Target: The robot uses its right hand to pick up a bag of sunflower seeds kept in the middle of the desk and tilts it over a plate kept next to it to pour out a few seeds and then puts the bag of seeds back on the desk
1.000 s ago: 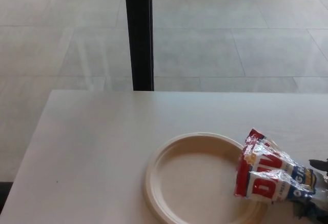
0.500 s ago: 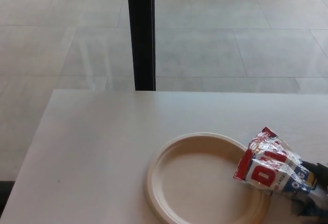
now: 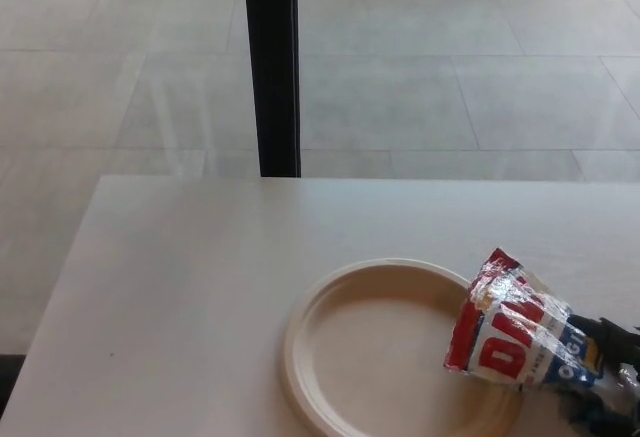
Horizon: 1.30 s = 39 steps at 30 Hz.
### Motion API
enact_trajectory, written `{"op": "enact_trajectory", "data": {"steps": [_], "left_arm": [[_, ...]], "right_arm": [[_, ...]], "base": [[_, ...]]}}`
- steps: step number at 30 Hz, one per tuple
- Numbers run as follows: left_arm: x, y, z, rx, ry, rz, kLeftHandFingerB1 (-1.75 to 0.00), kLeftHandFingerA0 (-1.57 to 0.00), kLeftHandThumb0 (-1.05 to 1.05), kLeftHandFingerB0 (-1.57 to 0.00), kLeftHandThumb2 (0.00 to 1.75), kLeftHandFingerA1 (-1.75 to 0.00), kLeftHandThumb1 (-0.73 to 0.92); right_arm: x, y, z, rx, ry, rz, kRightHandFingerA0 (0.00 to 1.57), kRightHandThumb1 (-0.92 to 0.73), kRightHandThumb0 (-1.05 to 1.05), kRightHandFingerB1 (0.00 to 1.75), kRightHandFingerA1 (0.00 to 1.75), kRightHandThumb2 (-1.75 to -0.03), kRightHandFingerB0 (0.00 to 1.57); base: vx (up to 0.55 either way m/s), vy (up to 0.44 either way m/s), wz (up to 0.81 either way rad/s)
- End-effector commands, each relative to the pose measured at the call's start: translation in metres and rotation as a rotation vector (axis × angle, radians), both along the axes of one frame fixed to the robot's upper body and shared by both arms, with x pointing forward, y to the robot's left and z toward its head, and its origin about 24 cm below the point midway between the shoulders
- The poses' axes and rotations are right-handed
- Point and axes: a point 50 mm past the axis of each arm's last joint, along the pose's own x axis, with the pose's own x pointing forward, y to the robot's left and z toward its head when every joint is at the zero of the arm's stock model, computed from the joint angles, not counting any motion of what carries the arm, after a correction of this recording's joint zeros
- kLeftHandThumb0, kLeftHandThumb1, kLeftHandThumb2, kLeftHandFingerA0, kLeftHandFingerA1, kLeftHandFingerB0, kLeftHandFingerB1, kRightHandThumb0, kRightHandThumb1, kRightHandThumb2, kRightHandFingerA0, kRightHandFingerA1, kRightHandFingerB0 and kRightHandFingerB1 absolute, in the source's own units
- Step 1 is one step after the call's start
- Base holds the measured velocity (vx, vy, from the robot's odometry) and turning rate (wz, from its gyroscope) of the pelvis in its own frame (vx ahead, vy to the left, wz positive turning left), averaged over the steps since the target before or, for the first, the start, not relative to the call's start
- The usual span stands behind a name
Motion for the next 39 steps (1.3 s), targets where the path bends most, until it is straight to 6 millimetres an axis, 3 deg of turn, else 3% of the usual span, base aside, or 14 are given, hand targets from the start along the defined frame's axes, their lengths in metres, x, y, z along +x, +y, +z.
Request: {"op": "enact_trajectory", "data": {"steps": [1, 3, 8, 9, 11, 12, 14, 15, 16, 25, 28, 32, 33, 39], "left_arm": [[-0.002, 0.003, 0.003, 0.042, 0.008, -0.04, -0.57, -0.3, -0.82, -0.17, 1.26, -0.68, 0.77], [-0.002, 0.003, 0.003, 0.03, 0.002, -0.01, -0.56, -0.26, -0.8, -0.21, 0.85, -0.68, 0.92], [-0.003, 0.003, 0.003, 0.04, 0.01, -0.043, -0.56, -0.28, -0.82, -0.21, 0.9, -0.68, 0.92], [-0.003, 0.003, 0.003, 0.037, 0.008, -0.032, -0.56, -0.26, -0.82, -0.2, 0.9, -0.66, 0.92], [-0.003, 0.003, 0.003, 0.036, -0.002, -0.01, -0.56, -0.27, -0.81, -0.19, 0.9, -0.69, 0.92], [-0.002, 0.003, 0.003, 0.044, 0.005, -0.038, -0.59, -0.34, -0.83, -0.19, 1.27, -0.71, 0.8], [-0.003, 0.003, 0.003, 0.058, 0.011, -0.04, -0.58, -0.28, -0.83, -0.2, 0.97, -0.69, 0.92], [-0.002, 0.003, 0.004, 0.057, 0.011, -0.042, -0.6, -0.32, -0.81, -0.19, 1.28, -0.7, 0.82], [-0.002, 0.003, 0.004, 0.057, 0.004, -0.029, -0.59, -0.33, -0.8, -0.19, 1.28, -0.7, 0.82], [-0.002, 0.005, 0.004, 0.072, 0.004, -0.021, -0.59, -0.34, -0.78, -0.18, 1.3, -0.7, 0.81], [-0.003, 0.005, 0.005, 0.069, 0.006, -0.027, -0.57, -0.3, -0.93, -0.18, 0.95, -0.71, 0.92], [-0.003, 0.006, 0.005, 0.075, 0.021, -0.04, -0.59, -0.32, -0.82, -0.19, 1.28, -0.69, 0.83], [-0.003, 0.005, 0.005, 0.062, 0.004, -0.006, -0.57, -0.27, -0.81, -0.18, 0.97, -0.69, 0.92], [-0.004, 0.006, 0.006, 0.073, 0.02, -0.038, -0.57, -0.26, -0.87, -0.18, 0.97, -0.68, 0.92]], "right_arm": [[0.0, 0.014, 0.006, 0.04, -0.106, 0.038, 0.8, -0.78, -0.44, 0.32, 0.74, -0.64, 0.13], [-0.001, 0.019, 0.007, 0.035, -0.131, 0.062, 0.81, -0.78, -0.45, 0.32, 0.76, -0.63, 0.14], [-0.001, 0.025, 0.007, 0.043, -0.162, 0.079, 0.89, -0.82, -0.36, 0.33, 1.07, -0.64, 0.18], [-0.001, 0.025, 0.008, 0.05, -0.168, 0.07, 0.96, -0.73, -0.4, 0.45, 1.14, -0.92, 0.2], [-0.001, 0.026, 0.009, 0.071, -0.189, 0.041, 0.96, -0.89, -0.32, 0.36, 1.27, -0.67, 0.32], [0.0, 0.025, 0.01, 0.058, -0.19, 0.025, 0.86, -0.84, -0.22, 0.49, 1.6, -0.73, 0.57], [-0.001, 0.024, 0.01, 0.043, -0.195, 0.022, 0.86, -0.75, -0.15, 0.66, 1.72, -0.87, 0.77], [-0.001, 0.023, 0.01, 0.039, -0.192, 0.017, 0.83, -0.73, -0.16, 0.83, 1.7, -0.91, 0.82], [-0.001, 0.021, 0.011, 0.04, -0.2, 0.009, 0.79, -0.69, -0.18, 1.47, 1.71, -0.98, 0.7], [-0.004, 0.015, 0.012, 0.13, -0.298, -0.015, 0.77, -0.74, -0.28, 1.69, 1.75, -0.93, 0.64], [-0.005, 0.015, 0.013, 0.158, -0.31, 0.006, 0.75, -0.77, -0.3, 1.71, 1.75, -0.91, 0.63], [-0.006, 0.018, 0.016, 0.202, -0.337, 0.034, 0.74, -0.75, -0.28, 1.68, 1.75, -0.93, 0.63], [-0.006, 0.021, 0.018, 0.218, -0.349, 0.044, 0.76, -0.72, -0.29, 1.69, 1.75, -0.97, 0.65], [-0.005, 0.03, 0.02, 0.238, -0.366, 0.077, 0.77, -0.7, -0.28, 1.69, 1.75, -0.99, 0.64]], "base": [[0.0, 0.0, 0.0], [0.0, 0.0, 0.0], [0.0, 0.0, 0.0], [0.0, 0.0, 0.0], [0.0, 0.0, 0.0], [0.0, 0.0, 0.0], [0.0, 0.0, 0.0], [0.0, 0.0, 0.0], [0.0, 0.0, 0.0], [0.0, 0.0, 0.0], [0.0, 0.0, 0.0], [0.0, 0.0, 0.0], [0.0, 0.0, 0.0], [0.0, 0.0, 0.0]]}}
